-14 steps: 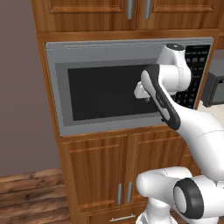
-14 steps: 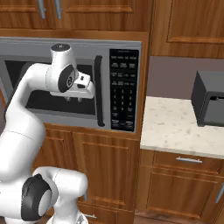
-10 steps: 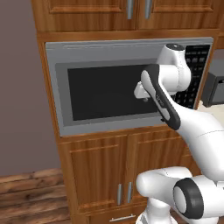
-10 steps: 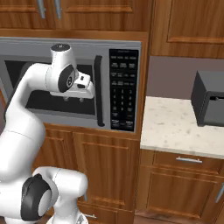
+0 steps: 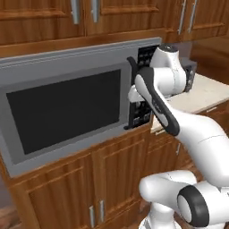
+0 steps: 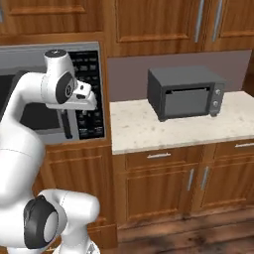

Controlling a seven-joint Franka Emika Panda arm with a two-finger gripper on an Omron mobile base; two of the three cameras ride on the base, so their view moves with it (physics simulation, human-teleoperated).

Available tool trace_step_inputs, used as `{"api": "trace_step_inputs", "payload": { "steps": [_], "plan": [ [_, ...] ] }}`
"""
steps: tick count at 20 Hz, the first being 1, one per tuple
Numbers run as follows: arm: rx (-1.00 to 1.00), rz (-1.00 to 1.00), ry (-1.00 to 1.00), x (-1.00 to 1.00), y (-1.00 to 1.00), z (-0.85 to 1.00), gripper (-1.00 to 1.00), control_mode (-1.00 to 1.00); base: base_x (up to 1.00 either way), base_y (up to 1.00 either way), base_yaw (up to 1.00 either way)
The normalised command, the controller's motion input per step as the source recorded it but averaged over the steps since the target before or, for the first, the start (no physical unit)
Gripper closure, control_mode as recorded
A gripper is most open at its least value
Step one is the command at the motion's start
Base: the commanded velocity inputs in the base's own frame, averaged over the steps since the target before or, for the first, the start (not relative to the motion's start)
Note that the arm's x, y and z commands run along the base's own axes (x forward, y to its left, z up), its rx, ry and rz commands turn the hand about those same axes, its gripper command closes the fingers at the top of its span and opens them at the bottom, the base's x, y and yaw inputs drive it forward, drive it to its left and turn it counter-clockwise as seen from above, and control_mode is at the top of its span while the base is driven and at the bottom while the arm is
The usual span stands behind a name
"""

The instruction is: Navigate to the stove.

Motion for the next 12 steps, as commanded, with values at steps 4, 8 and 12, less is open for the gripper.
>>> {"api": "trace_step_inputs", "payload": {
  "steps": [4,8,12],
  "plan": [
    [0.0,0.0,0.0,0.0,0.0,0.0,-1.0,1.0,0.0,0.05,-0.97],
    [0.0,0.0,0.0,0.0,0.0,0.0,-1.0,1.0,0.0,0.06,-0.96],
    [0.0,0.0,0.0,0.0,0.0,0.0,-1.0,1.0,0.0,0.0,-0.91]
  ]
}}
